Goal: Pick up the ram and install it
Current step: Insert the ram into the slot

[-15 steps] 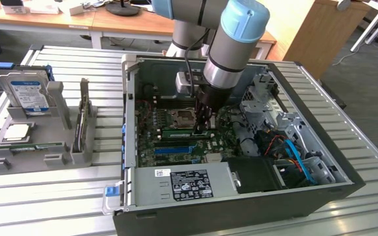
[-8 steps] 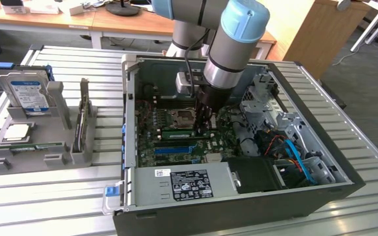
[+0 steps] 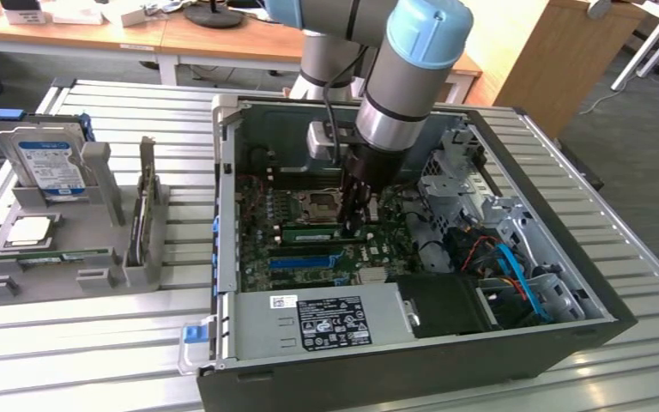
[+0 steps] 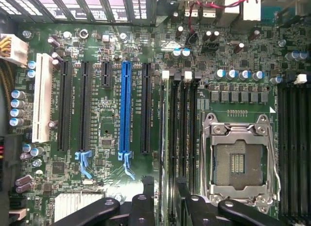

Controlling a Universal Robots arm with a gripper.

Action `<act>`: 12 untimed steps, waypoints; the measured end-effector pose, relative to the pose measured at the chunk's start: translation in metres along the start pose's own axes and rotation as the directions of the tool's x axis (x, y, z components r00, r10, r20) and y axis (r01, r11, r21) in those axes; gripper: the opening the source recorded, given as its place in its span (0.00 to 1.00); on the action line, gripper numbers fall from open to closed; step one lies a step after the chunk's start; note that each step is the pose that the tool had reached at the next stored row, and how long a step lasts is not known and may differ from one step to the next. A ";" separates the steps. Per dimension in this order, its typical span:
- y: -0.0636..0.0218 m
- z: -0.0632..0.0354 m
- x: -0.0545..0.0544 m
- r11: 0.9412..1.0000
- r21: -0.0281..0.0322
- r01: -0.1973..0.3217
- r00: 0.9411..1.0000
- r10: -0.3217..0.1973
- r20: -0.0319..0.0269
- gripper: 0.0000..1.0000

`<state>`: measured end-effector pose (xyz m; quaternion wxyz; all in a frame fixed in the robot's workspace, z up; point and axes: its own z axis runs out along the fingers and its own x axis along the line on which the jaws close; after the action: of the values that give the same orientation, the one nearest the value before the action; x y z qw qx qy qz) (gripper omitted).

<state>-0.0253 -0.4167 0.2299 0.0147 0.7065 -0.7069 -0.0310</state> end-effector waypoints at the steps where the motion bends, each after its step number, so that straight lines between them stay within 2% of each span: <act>1: 0.0002 -0.0026 0.000 1.000 0.000 0.000 1.000 0.000 0.000 0.31; 12: 0.0019 -0.0295 -0.001 1.000 0.000 0.000 1.000 0.000 0.000 0.31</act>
<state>-0.0253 -0.4167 0.2595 0.0146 0.7065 -0.7069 -0.0310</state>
